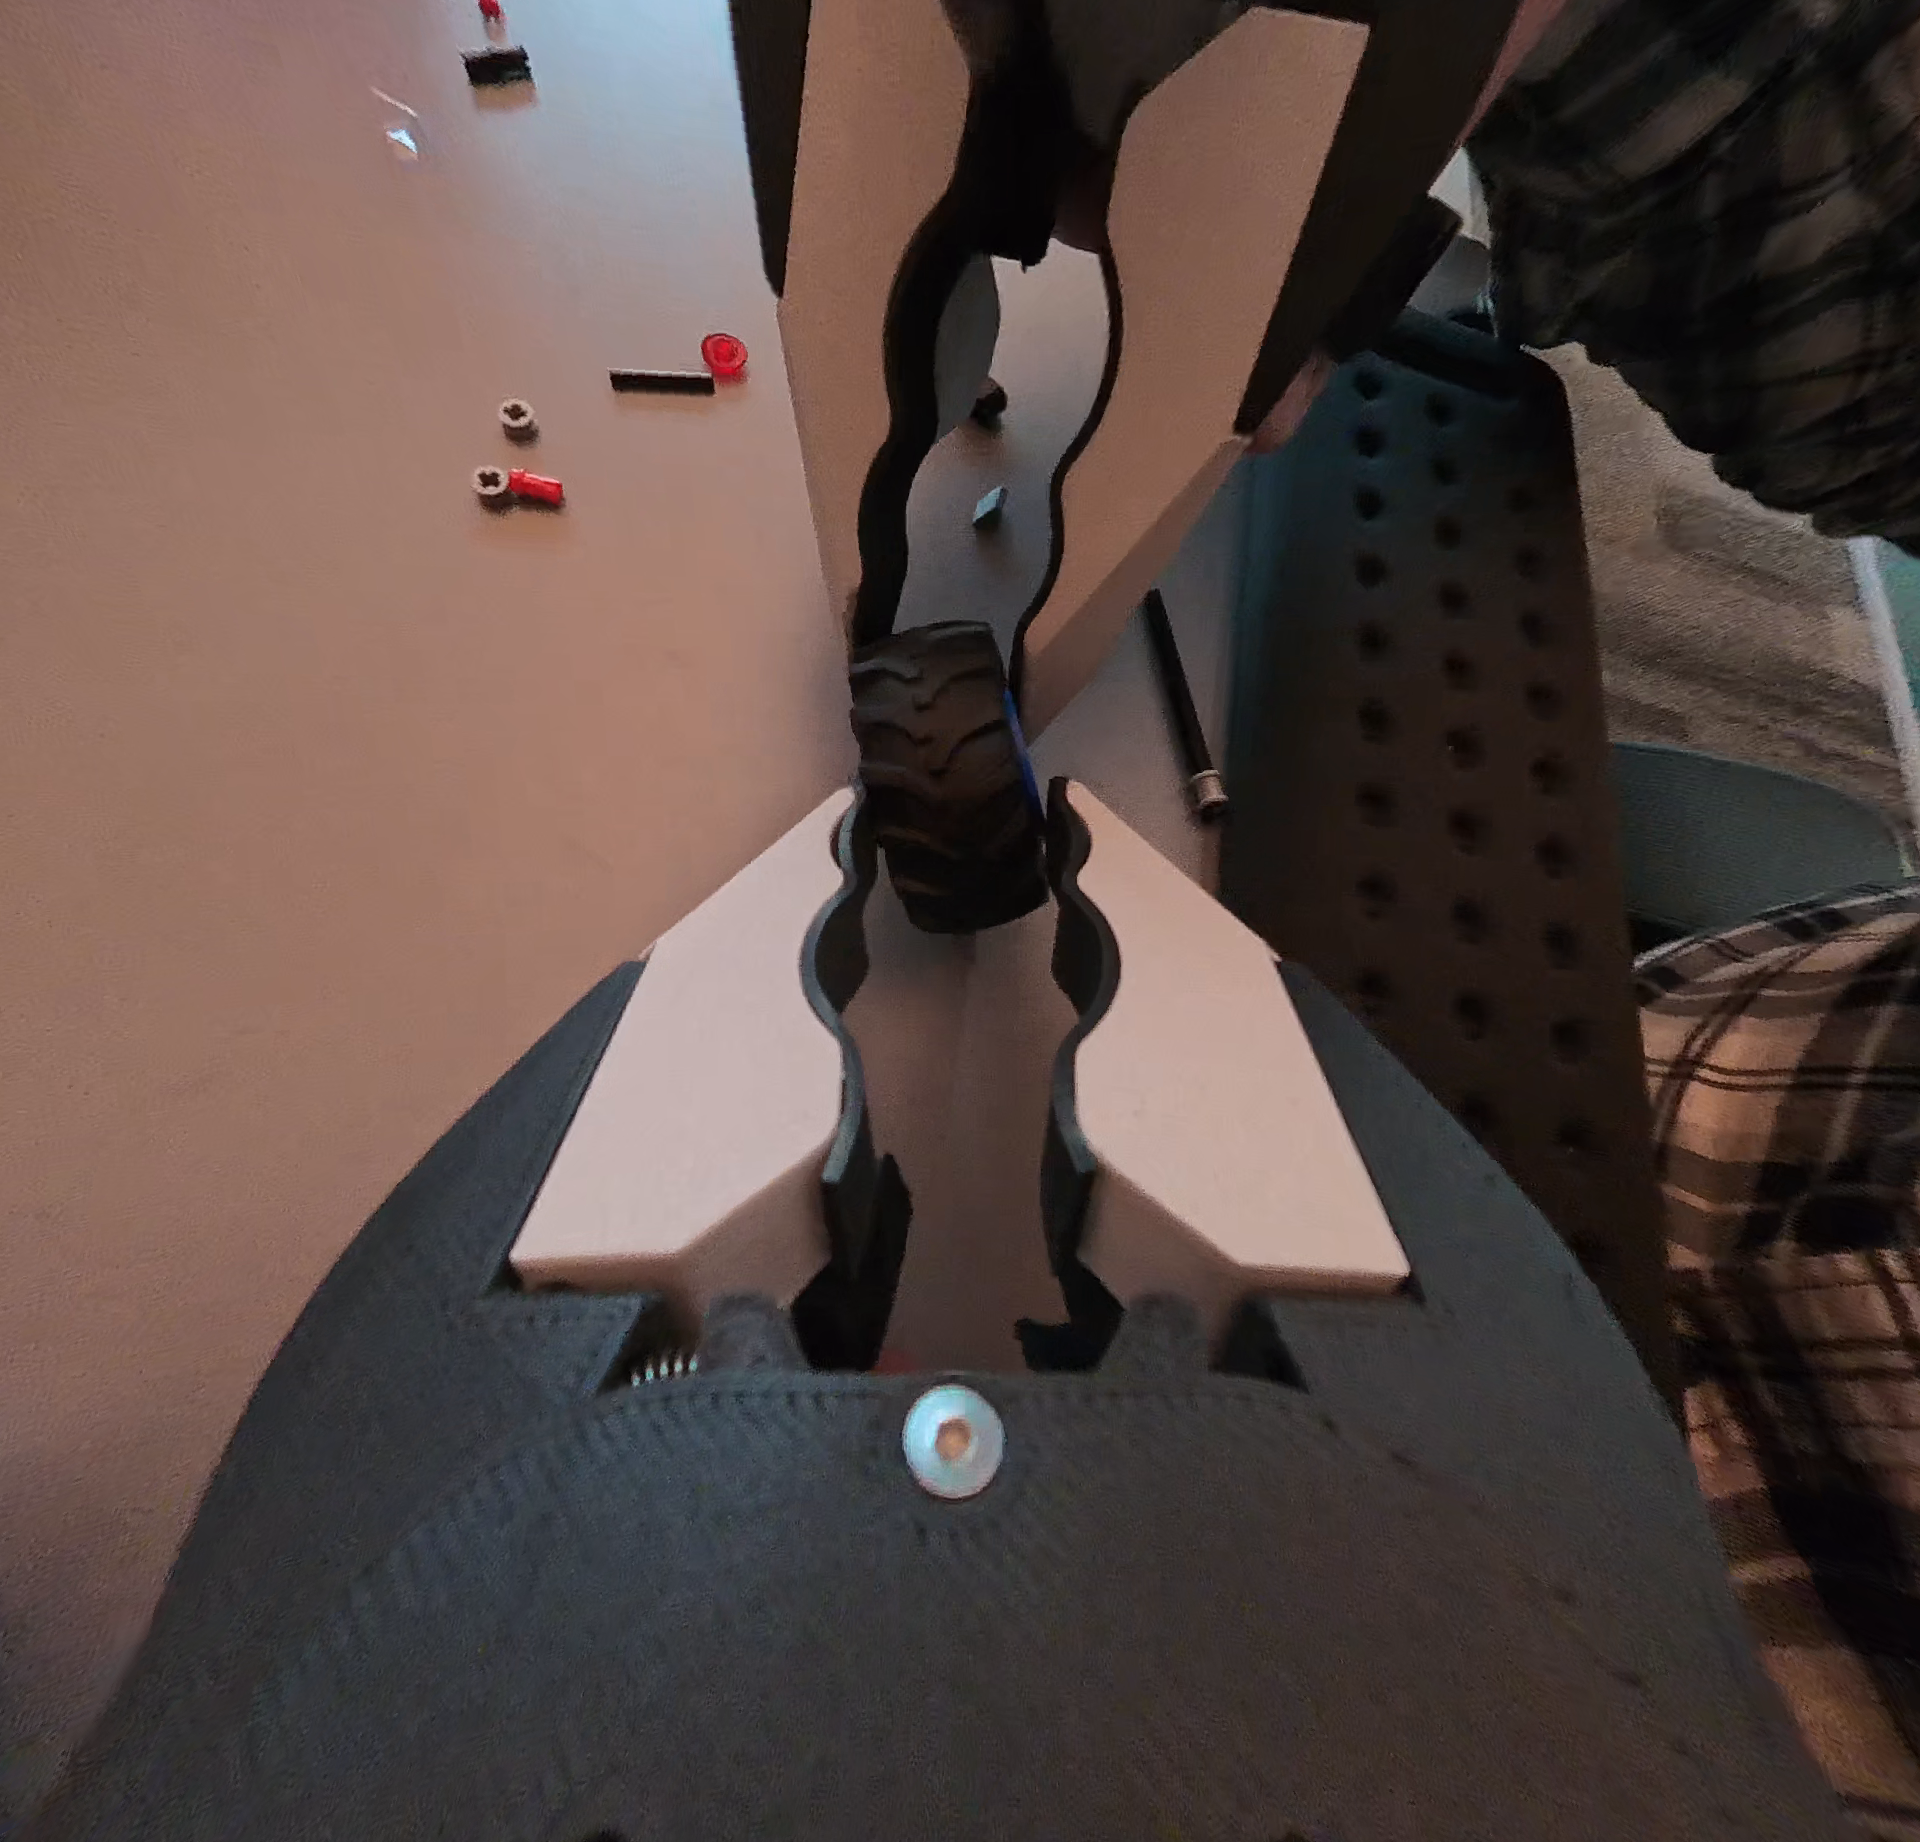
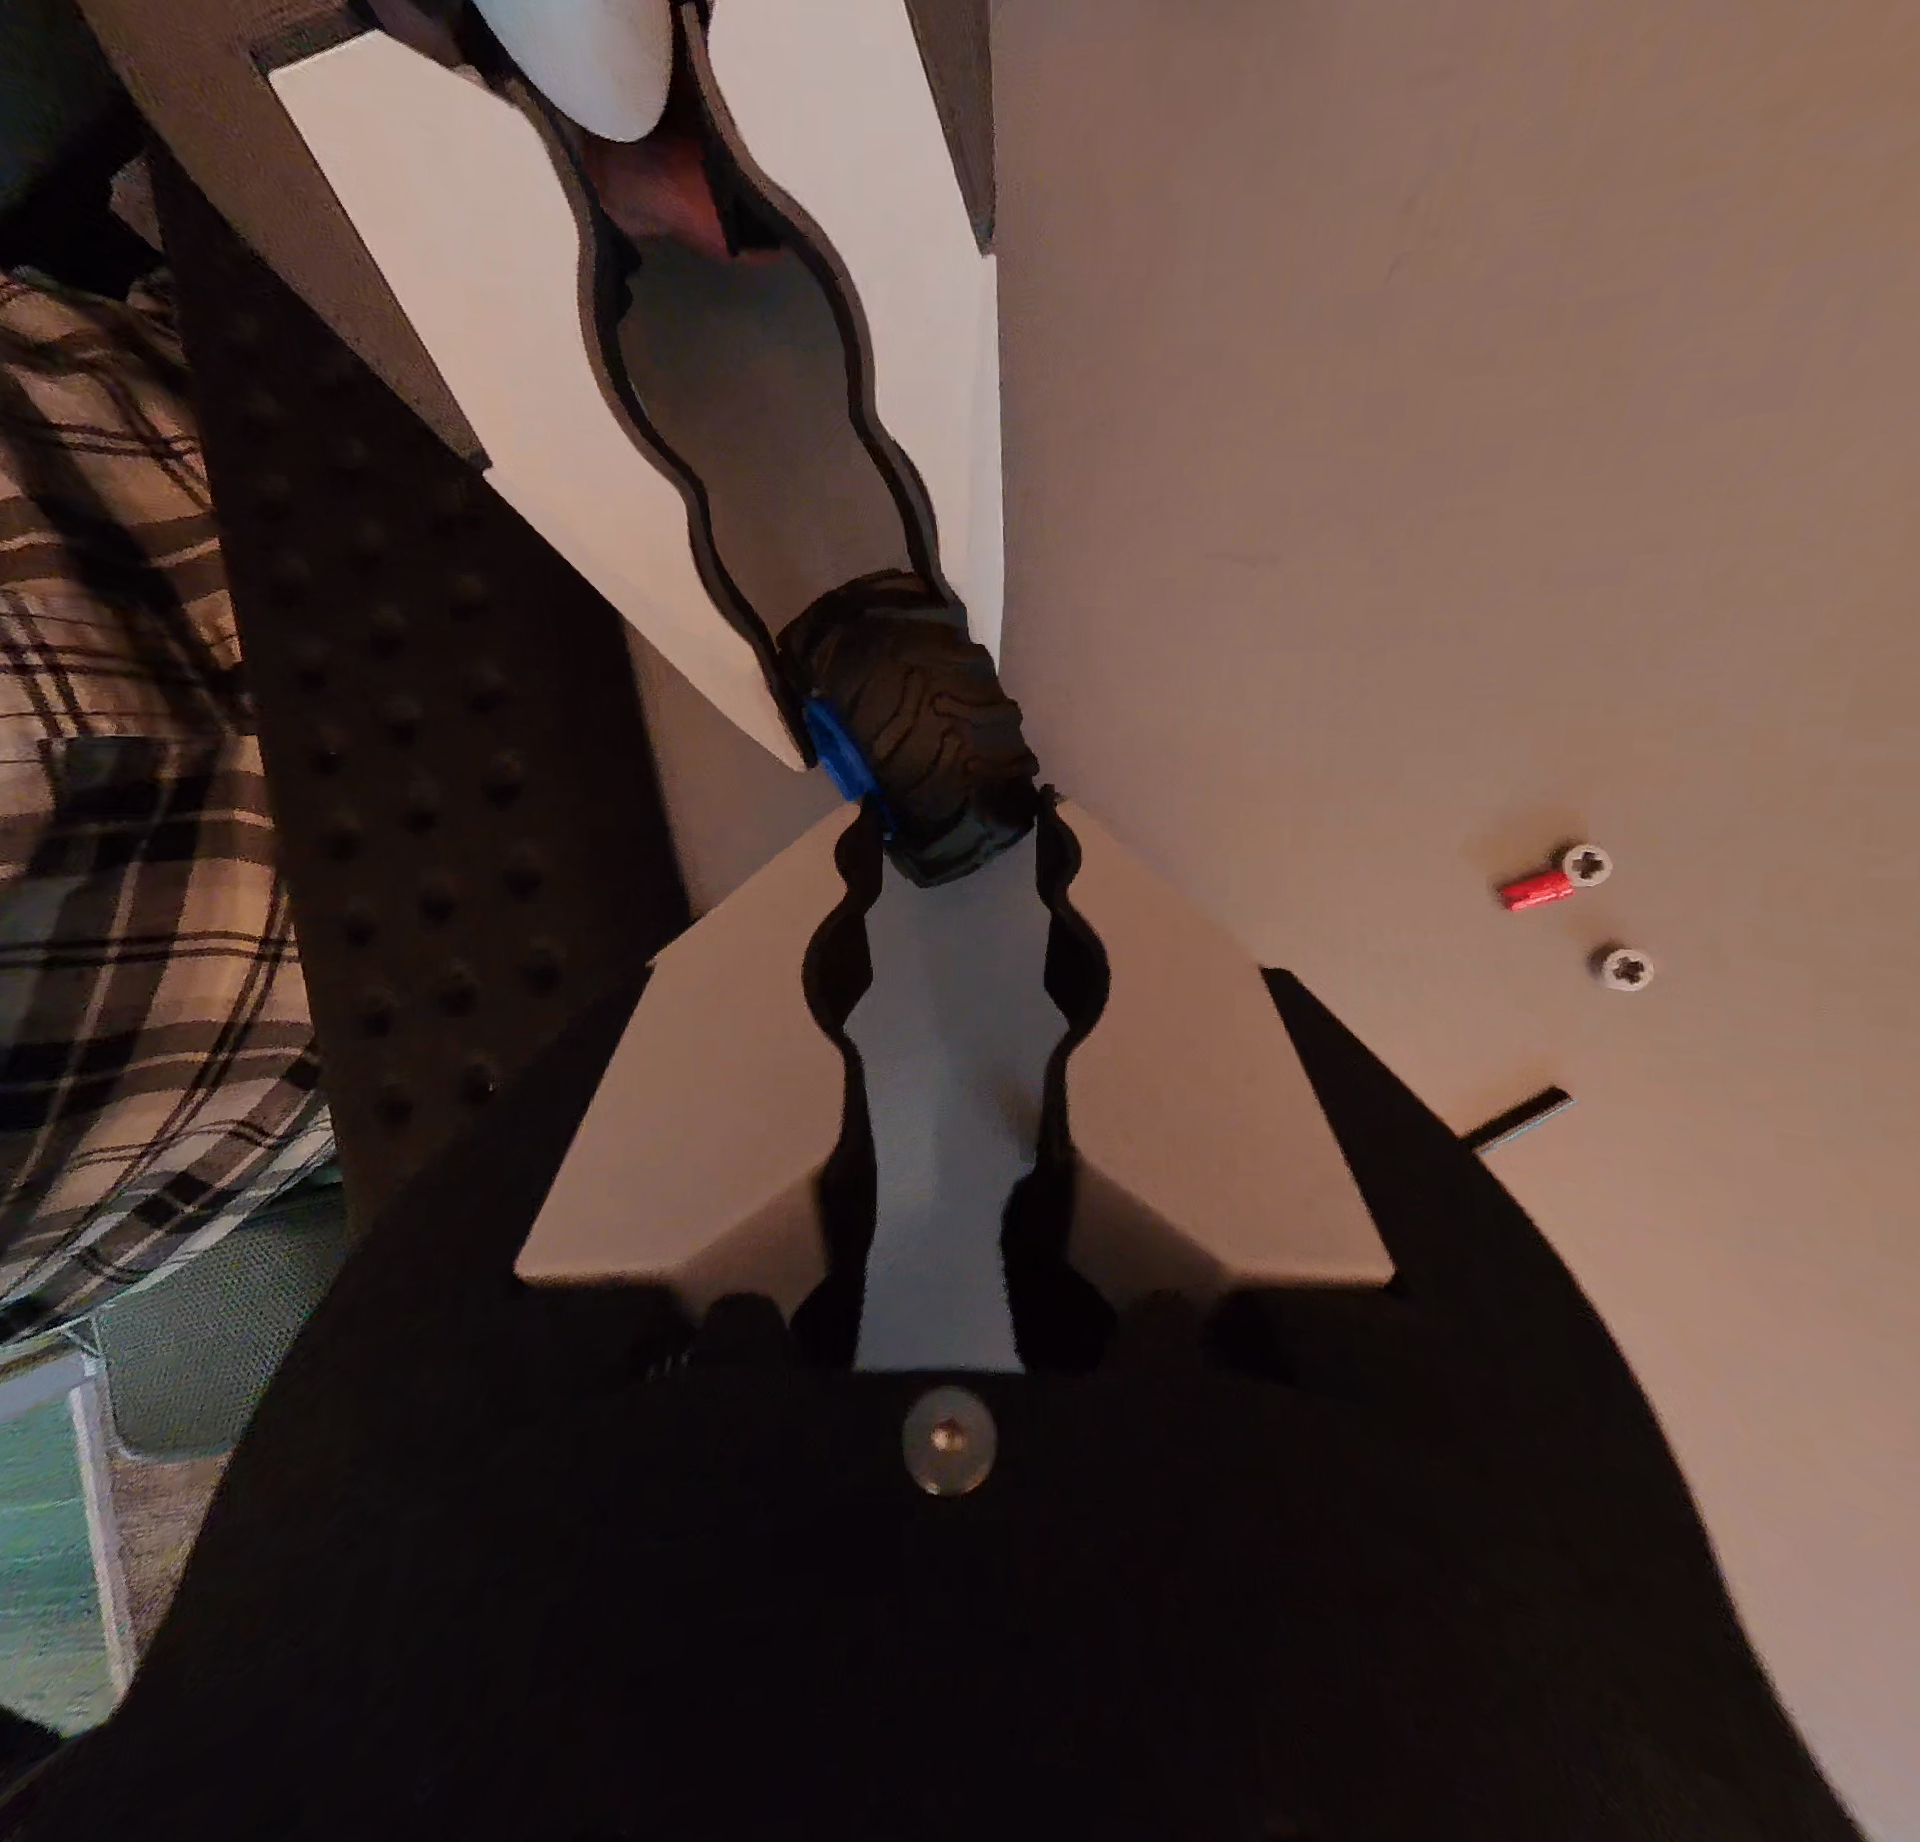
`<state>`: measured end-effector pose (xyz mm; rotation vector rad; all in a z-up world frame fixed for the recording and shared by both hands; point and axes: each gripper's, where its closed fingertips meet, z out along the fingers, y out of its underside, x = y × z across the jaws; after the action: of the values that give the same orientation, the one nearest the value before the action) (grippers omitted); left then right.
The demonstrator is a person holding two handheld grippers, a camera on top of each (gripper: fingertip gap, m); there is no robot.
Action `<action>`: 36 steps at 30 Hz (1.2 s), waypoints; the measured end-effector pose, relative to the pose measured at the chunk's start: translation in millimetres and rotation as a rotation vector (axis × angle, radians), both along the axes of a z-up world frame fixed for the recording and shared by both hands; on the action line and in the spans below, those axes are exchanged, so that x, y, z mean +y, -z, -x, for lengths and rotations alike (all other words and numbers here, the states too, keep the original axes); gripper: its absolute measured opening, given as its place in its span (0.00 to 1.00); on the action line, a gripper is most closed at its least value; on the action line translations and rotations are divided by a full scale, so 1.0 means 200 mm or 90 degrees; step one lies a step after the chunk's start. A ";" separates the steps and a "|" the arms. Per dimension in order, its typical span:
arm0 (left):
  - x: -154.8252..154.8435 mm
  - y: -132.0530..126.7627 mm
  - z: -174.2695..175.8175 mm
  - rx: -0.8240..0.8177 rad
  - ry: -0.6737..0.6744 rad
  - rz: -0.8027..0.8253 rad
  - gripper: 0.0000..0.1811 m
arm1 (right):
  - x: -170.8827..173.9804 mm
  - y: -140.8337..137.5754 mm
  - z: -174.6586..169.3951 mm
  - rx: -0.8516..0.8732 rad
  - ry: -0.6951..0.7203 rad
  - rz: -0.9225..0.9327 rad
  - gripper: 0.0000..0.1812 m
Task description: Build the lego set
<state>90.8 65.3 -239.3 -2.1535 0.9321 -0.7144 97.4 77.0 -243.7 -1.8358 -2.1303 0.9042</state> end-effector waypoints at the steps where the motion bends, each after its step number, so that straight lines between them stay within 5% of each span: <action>1: 0.01 0.00 0.00 -0.009 -0.004 0.005 0.17 | 0.00 0.00 0.00 0.002 0.005 -0.004 0.15; 12: 0.06 0.04 0.06 0.029 -0.052 0.015 0.17 | 0.06 0.04 0.06 -0.073 0.024 -0.070 0.13; 21: 0.06 0.03 0.07 -0.031 -0.057 0.072 0.16 | 0.06 -0.05 0.14 0.108 0.062 -0.062 0.18; 36: 0.11 0.09 0.09 0.085 -0.089 0.007 0.18 | 0.10 -0.01 0.17 0.079 0.101 -0.068 0.15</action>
<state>72.7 87.8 -256.7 -2.2733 0.8370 -0.5147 64.3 96.7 -241.6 -1.8163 -1.8920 0.8267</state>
